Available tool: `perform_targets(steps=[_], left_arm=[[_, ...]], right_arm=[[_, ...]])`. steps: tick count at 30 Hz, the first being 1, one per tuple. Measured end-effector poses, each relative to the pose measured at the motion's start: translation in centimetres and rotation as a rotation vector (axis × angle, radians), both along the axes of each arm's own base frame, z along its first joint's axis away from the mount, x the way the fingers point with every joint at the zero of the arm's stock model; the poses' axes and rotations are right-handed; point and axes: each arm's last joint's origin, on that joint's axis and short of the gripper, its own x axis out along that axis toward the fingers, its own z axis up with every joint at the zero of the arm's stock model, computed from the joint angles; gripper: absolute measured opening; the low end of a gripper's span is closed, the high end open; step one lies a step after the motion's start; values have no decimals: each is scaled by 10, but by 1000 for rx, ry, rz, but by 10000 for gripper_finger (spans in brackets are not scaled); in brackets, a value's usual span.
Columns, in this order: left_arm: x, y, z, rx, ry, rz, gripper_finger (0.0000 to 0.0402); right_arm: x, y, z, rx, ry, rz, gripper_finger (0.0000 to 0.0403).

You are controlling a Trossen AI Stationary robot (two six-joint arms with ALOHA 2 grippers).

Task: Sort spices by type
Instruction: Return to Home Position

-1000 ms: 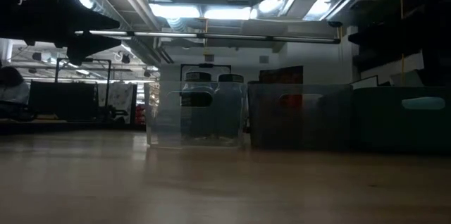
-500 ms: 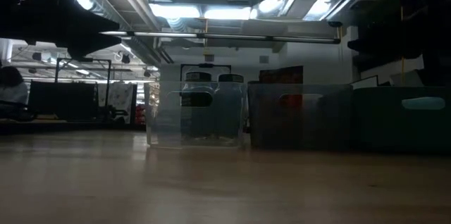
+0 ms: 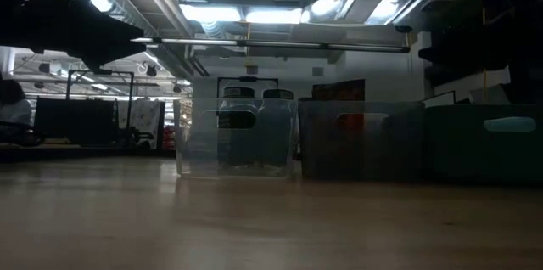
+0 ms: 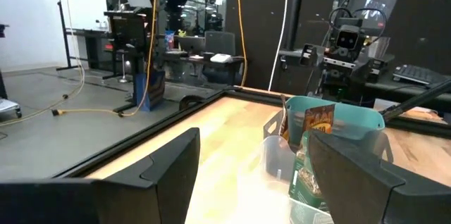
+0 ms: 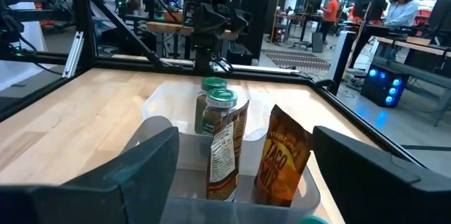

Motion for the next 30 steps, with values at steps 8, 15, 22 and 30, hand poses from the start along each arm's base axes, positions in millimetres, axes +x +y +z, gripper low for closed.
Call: perform_targets(steps=[8,15,22,30], left_arm=[[0,0,0,-2,-1,0,246],[0,0,0,-2,-1,0,246],[0,0,0,-2,-1,-1,246],[0,0,0,-2,-1,-1,246]], right_arm=[[0,0,-1,0,2,0,324],[0,0,1,-1,-11,-1,324],[0,0,1,-1,-26,-2,324],[0,0,1,-1,-26,-2,324]])
